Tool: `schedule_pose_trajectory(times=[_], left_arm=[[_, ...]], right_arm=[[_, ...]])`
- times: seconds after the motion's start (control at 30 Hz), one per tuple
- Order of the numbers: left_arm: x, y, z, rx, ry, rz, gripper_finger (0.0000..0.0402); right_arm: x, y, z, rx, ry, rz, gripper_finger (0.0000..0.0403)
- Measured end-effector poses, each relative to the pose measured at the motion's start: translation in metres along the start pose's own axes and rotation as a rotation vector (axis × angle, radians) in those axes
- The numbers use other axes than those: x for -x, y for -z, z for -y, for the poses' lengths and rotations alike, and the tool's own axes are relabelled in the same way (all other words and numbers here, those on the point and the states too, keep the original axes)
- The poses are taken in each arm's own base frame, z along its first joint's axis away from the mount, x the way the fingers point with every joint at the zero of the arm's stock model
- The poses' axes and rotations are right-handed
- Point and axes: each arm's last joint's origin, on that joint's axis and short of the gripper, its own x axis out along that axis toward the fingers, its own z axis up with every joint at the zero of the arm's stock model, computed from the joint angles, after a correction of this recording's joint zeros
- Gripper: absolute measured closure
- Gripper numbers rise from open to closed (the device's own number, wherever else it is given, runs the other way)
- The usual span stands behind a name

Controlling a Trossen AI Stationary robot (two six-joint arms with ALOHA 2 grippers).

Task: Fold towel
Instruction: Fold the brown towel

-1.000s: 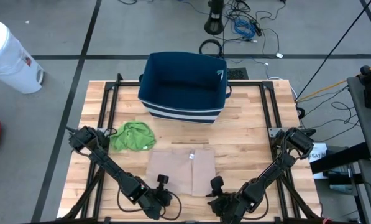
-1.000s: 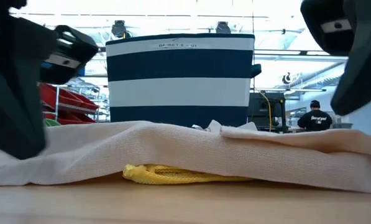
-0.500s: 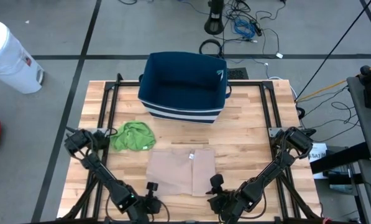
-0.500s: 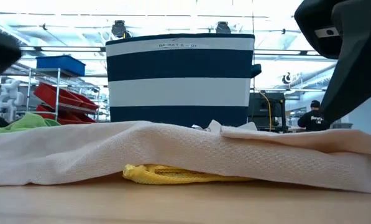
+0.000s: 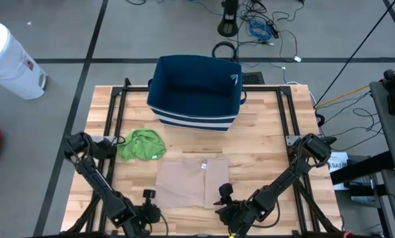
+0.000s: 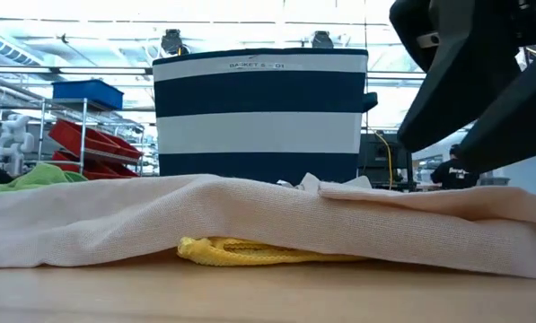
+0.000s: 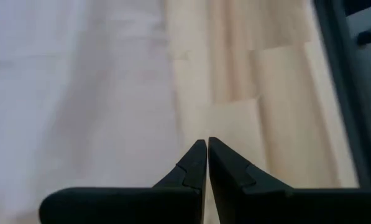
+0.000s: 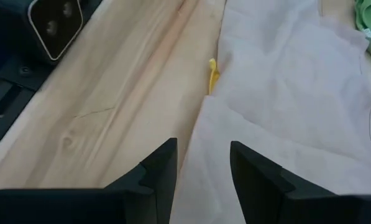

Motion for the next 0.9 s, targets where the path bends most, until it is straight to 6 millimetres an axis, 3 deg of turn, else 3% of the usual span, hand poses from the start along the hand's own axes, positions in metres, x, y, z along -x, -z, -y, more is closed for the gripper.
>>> schedule_pose_trajectory(times=[0.13,0.23,0.63,0.9], left_arm=[[0.006,0.009,-0.003,-0.068,-0.05,-0.055,0.0376],[-0.001,0.014,-0.004,-0.121,-0.08,-0.094,0.0362],[-0.015,0.005,-0.009,-0.139,-0.091,-0.081,0.0256],[-0.026,0.003,-0.012,-0.106,-0.024,-0.16,0.025]], right_arm=[[-0.002,-0.002,0.004,0.0,0.005,0.003,0.0269],[-0.003,-0.002,0.005,0.004,0.006,0.005,0.0269],[-0.004,-0.003,0.006,-0.003,0.004,0.007,0.0269],[-0.003,-0.003,0.005,-0.022,0.002,0.009,0.0269]])
